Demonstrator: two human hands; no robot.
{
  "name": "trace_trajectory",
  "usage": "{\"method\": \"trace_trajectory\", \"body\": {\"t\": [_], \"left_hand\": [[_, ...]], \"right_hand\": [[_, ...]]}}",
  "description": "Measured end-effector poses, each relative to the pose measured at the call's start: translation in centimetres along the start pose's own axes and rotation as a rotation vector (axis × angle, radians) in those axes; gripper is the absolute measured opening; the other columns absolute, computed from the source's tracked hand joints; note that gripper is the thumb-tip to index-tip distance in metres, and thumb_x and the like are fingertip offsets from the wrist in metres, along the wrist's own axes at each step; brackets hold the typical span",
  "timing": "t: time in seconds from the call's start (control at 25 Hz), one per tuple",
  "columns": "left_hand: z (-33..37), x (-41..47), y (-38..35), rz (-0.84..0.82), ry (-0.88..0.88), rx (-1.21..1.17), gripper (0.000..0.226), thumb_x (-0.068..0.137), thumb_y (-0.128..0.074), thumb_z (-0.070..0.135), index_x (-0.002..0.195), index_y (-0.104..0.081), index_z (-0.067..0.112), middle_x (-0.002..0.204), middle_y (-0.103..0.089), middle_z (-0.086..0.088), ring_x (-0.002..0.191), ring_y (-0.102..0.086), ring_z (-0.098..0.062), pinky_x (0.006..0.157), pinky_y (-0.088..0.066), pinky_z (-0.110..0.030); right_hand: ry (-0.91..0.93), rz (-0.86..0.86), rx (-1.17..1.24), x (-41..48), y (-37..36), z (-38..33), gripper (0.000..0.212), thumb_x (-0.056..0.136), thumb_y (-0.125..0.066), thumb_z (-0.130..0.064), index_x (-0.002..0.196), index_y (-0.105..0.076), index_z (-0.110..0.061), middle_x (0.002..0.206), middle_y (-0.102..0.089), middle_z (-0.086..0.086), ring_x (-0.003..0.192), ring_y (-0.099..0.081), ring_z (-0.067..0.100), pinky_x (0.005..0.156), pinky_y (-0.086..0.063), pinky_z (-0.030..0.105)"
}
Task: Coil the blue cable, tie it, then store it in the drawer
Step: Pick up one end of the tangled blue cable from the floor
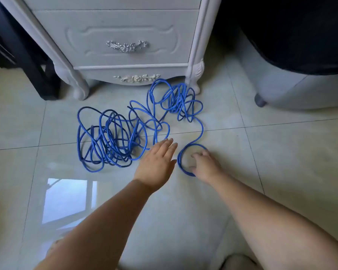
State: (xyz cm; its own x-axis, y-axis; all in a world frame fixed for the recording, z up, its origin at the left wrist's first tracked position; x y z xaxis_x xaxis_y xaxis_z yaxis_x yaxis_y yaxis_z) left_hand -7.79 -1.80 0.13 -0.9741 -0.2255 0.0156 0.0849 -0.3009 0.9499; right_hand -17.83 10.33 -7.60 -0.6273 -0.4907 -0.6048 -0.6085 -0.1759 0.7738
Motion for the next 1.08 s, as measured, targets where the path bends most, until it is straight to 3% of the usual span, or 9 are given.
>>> {"method": "trace_trajectory", "body": {"t": [0.08, 0.16, 0.36, 0.52, 0.64, 0.72, 0.8, 0.92, 1.08], "left_hand": [[-0.4, 0.8, -1.1, -0.029, 0.016, -0.022, 0.051, 0.088, -0.067, 0.025, 0.135, -0.055, 0.007, 0.138, -0.057, -0.012, 0.127, -0.054, -0.032, 0.105, -0.043, -0.042], [-0.1, 0.9, -1.6, -0.033, -0.009, 0.009, 0.053, 0.083, -0.074, 0.023, 0.13, -0.059, 0.007, 0.135, -0.06, -0.012, 0.124, -0.057, -0.031, 0.103, -0.044, -0.039], [-0.1, 0.4, -1.6, -0.042, -0.05, 0.018, 0.051, 0.082, -0.073, 0.014, 0.131, -0.059, 0.006, 0.136, -0.059, -0.012, 0.126, -0.056, -0.03, 0.105, -0.039, -0.037], [-0.6, 0.4, 0.2, -0.18, 0.041, -0.038, 0.056, 0.096, -0.046, 0.004, 0.15, -0.035, 0.014, 0.156, -0.035, -0.004, 0.143, -0.033, -0.023, 0.112, -0.038, -0.039], [-0.4, 1.5, 3.4, -0.243, 0.068, -0.013, 0.069, 0.094, -0.038, -0.003, 0.155, -0.02, 0.023, 0.162, -0.018, 0.004, 0.145, -0.024, -0.02, 0.106, -0.042, -0.038], [0.1, 2.4, 5.9, -0.273, 0.042, -0.008, 0.061, 0.099, -0.039, 0.004, 0.153, -0.024, 0.027, 0.162, -0.02, 0.006, 0.144, -0.027, -0.02, 0.104, -0.041, -0.037], [0.8, 3.0, 9.1, -0.277, 0.022, -0.044, 0.047, 0.102, -0.041, 0.015, 0.147, -0.038, 0.029, 0.153, -0.039, 0.004, 0.134, -0.041, -0.022, 0.098, -0.043, -0.037], [1.8, 3.9, 15.2, -0.241, 0.022, 0.015, 0.027, 0.103, -0.041, 0.026, 0.125, -0.057, 0.024, 0.117, -0.064, -0.003, 0.103, -0.059, -0.028, 0.074, -0.044, -0.034], [3.4, 3.5, 24.2, -0.106, 0.021, -0.077, 0.021, 0.099, -0.051, 0.027, 0.109, -0.068, 0.019, 0.095, -0.068, -0.007, 0.085, -0.057, -0.026, 0.073, -0.043, -0.035]], "right_hand": [[0.041, -0.033, -0.086, 0.9, -0.8, -0.4, 0.063, 0.08, -0.068, -0.051, 0.133, -0.052, -0.022, 0.138, -0.042, 0.007, 0.133, -0.034, 0.028, 0.109, -0.031, 0.033], [0.079, -0.073, -0.179, 1.2, -1.9, -0.7, 0.061, 0.075, -0.072, -0.054, 0.124, -0.056, -0.022, 0.132, -0.043, 0.006, 0.13, -0.031, 0.028, 0.11, -0.027, 0.032], [0.142, 0.001, -0.298, 1.1, -3.1, -1.0, 0.026, 0.094, -0.056, -0.025, 0.117, -0.06, -0.015, 0.129, -0.047, 0.007, 0.126, -0.037, 0.028, 0.104, -0.029, 0.032], [0.146, -0.078, 0.073, -0.1, 0.0, -2.1, 0.003, 0.095, -0.056, -0.02, 0.095, -0.055, -0.017, 0.106, -0.066, 0.011, 0.103, -0.061, 0.031, 0.075, -0.042, 0.032], [0.185, -0.097, 0.337, -1.9, 5.4, -4.2, 0.007, 0.089, -0.065, -0.024, 0.089, -0.06, -0.019, 0.083, -0.07, 0.003, 0.086, -0.067, 0.023, 0.075, -0.049, 0.031], [0.257, -0.063, 0.444, -4.0, 9.7, -6.3, 0.007, 0.086, -0.068, -0.021, 0.09, -0.066, -0.015, 0.072, -0.064, 0.001, 0.073, -0.063, 0.02, 0.073, -0.05, 0.031], [0.319, -0.049, 0.528, -6.4, 13.9, -8.1, 0.004, 0.088, -0.068, -0.016, 0.087, -0.065, -0.013, 0.072, -0.059, 0.004, 0.061, -0.056, 0.013, 0.063, -0.048, 0.024], [0.372, -0.01, 0.512, -10.5, 19.6, -10.1, 0.006, 0.091, -0.065, -0.014, 0.085, -0.065, -0.015, 0.065, -0.054, 0.002, 0.046, -0.047, 0.005, 0.044, -0.037, 0.014], [0.449, 0.119, 0.584, -15.1, 26.2, -12.5, 0.003, 0.089, -0.069, -0.012, 0.091, -0.068, -0.014, 0.063, -0.053, -0.001, 0.048, -0.047, 0.01, 0.048, -0.042, 0.018]]}}
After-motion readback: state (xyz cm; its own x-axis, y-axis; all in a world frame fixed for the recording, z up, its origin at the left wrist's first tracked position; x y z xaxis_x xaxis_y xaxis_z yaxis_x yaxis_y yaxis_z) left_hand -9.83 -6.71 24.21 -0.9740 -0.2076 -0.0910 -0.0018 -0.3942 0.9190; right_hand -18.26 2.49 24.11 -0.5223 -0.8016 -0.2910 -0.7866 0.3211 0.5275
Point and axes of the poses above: each hand's wrist, its own x-axis towards the middle knuckle, its own y-axis out of the back of the hand, z = x × y, the point moved 8 cm from there along x, towards the middle knuckle
